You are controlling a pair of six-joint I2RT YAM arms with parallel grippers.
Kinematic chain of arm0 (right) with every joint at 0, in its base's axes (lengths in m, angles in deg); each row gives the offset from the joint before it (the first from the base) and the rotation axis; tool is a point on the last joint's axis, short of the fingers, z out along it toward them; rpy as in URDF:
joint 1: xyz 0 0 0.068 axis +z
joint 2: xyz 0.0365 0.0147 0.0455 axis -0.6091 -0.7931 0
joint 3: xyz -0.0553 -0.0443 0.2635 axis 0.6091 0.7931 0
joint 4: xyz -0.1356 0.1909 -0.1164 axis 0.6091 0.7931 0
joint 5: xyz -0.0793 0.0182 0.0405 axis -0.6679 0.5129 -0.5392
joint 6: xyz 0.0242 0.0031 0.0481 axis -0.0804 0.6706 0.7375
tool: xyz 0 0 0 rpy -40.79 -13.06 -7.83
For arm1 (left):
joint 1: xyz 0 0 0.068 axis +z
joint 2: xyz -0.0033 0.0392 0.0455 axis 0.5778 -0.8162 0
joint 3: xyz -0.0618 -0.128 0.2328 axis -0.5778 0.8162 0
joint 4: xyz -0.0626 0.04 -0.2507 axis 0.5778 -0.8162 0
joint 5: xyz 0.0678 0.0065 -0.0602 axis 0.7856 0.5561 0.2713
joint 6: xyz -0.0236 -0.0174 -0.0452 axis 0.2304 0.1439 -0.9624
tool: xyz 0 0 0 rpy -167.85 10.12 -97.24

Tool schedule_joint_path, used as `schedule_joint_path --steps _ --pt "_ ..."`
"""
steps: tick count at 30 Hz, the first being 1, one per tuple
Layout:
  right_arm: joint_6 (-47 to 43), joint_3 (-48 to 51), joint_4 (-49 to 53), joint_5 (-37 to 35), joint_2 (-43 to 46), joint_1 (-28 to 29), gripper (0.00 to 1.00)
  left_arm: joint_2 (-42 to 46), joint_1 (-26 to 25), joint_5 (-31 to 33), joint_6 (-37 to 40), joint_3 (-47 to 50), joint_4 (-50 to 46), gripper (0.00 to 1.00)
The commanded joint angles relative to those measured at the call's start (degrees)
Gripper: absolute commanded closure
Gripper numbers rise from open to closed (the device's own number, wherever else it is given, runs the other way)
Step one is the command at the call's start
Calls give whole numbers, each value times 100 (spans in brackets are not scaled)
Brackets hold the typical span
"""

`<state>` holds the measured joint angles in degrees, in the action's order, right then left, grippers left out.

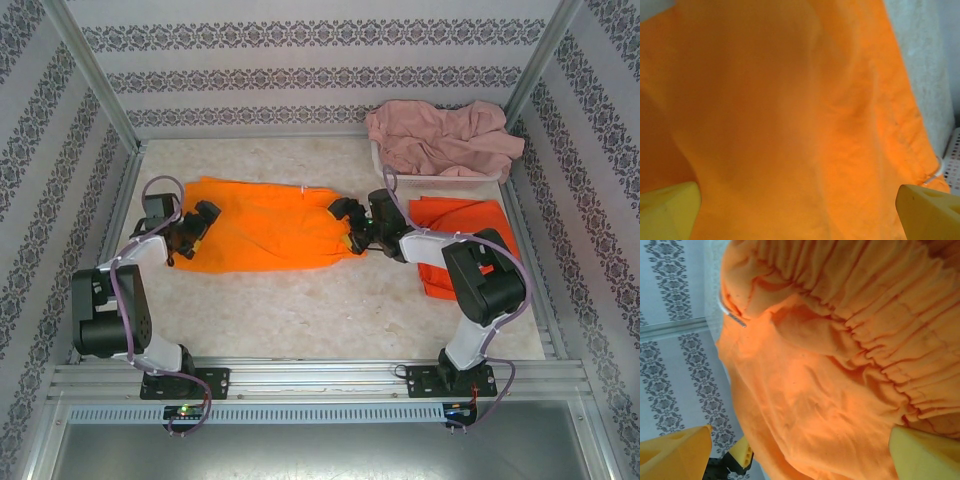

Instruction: Fold and stack the shorts

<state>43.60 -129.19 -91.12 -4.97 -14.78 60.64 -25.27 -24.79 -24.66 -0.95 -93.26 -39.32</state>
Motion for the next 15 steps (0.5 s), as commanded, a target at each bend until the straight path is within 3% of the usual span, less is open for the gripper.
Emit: schedule_joint_path --steps 1,7,15 --pt "-291 273 83 47 -171 -155 8 -140 -31 176 35 356 507 0" --pt "-441 607 77 114 -21 -389 8 116 65 532 38 992 671 0" --pt "-628 958 94 185 177 -589 8 1118 171 905 -24 1714 543 0"
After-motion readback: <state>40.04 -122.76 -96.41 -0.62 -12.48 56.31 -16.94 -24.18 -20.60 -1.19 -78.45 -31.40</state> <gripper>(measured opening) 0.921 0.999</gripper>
